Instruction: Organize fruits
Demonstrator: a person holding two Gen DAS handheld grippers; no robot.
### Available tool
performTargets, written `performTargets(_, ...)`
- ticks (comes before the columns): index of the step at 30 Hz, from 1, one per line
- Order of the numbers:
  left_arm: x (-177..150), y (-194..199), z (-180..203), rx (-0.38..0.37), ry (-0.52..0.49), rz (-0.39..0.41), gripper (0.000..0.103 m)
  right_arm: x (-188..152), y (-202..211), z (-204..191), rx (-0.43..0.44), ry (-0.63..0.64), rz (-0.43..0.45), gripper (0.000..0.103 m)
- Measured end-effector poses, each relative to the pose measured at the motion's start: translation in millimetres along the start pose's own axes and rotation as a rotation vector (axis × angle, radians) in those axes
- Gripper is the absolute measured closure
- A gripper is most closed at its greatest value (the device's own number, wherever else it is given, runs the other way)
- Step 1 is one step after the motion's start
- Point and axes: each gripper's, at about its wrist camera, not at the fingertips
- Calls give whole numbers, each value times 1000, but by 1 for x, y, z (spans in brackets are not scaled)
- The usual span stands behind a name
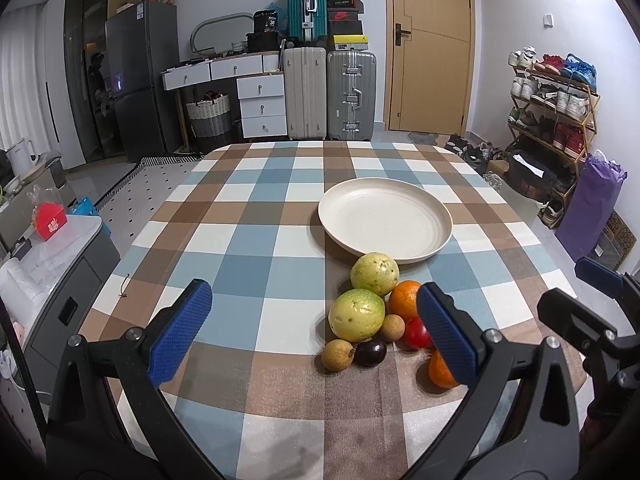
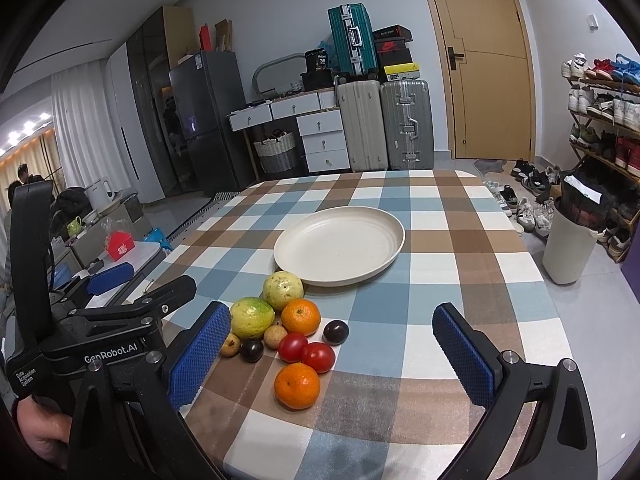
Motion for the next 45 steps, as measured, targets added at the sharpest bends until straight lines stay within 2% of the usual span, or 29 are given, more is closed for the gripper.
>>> performTargets(11, -3, -6, -3, 23, 1, 4, 1, -14, -9, 2, 33, -13, -52, 0)
performTargets(29, -4, -6, -7, 23, 7, -1, 1, -57, -45, -7, 109, -41, -181, 1)
performTargets(38, -8, -9, -13, 24, 15, -10, 1, -67, -62, -11, 132, -61, -227, 15)
performTargets(42, -9, -10, -14, 24, 19, -14, 1, -70, -67, -13, 133, -64, -246, 26)
performTargets(45, -9, -11, -15, 25, 24, -19, 1, -71, -70, -15, 134, -60, -257, 38)
Point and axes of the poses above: each gripper's, at about its wrist camera, not at the fingertips, and y roughly against the way its jaws point, z to its right, x to its top, and after that the axes turned 6 degrees about z, right-handed
